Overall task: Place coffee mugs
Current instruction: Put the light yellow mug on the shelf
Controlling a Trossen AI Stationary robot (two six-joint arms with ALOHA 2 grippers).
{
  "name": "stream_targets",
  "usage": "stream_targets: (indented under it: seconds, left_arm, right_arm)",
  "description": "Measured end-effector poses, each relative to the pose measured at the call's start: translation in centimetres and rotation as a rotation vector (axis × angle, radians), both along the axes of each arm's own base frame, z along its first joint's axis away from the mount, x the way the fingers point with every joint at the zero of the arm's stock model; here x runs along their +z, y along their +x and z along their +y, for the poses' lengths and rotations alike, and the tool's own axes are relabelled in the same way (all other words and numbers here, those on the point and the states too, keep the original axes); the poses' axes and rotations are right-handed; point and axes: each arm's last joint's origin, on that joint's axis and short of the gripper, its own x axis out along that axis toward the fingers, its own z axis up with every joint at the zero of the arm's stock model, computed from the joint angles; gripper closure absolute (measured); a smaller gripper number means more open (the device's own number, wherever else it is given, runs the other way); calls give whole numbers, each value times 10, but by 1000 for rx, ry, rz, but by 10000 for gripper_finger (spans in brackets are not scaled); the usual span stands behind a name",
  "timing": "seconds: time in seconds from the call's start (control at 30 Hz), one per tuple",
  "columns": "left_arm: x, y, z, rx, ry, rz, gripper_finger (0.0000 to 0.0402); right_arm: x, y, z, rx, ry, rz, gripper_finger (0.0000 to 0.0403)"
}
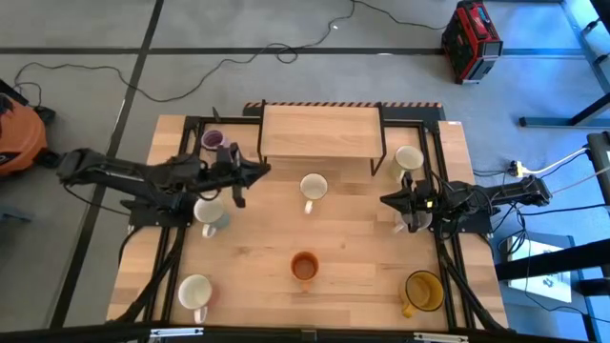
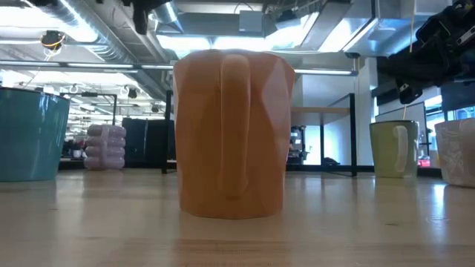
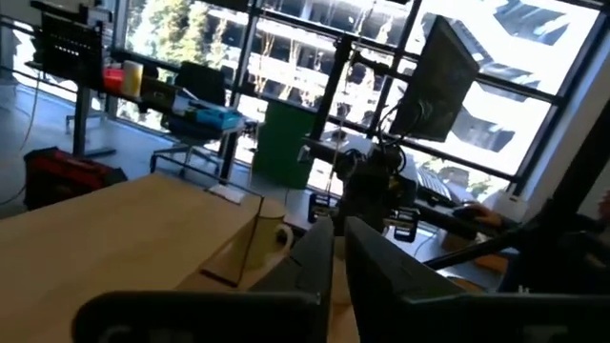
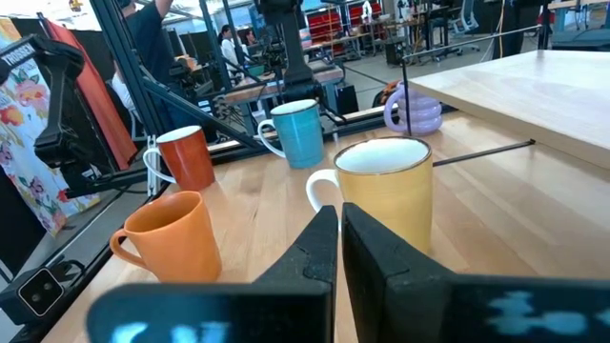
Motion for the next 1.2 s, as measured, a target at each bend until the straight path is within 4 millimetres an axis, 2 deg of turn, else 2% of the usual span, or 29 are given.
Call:
stream_targets:
  seconds: [0.23, 0.37, 0.57, 0.9, 1.2]
  left_arm:
    - [-21, 22, -1, -1, -87, 104, 278]
    - [-40, 37, -4, -1, -74, 197, 250]
    - [-58, 52, -9, -8, -157, 237, 249]
    - [-93, 70, -30, -78, -150, 379, 249]
    - [-120, 104, -36, -146, -126, 512, 249]
  right_arm:
    - [0, 0, 0, 1, 6, -2, 393]
    - [0, 0, 0, 1, 6, -2, 393]
    - [0, 0, 0, 1, -1, -3, 393]
    - [0, 0, 0, 2, -2, -1, 393]
    - [0, 0, 0, 2, -3, 0, 393]
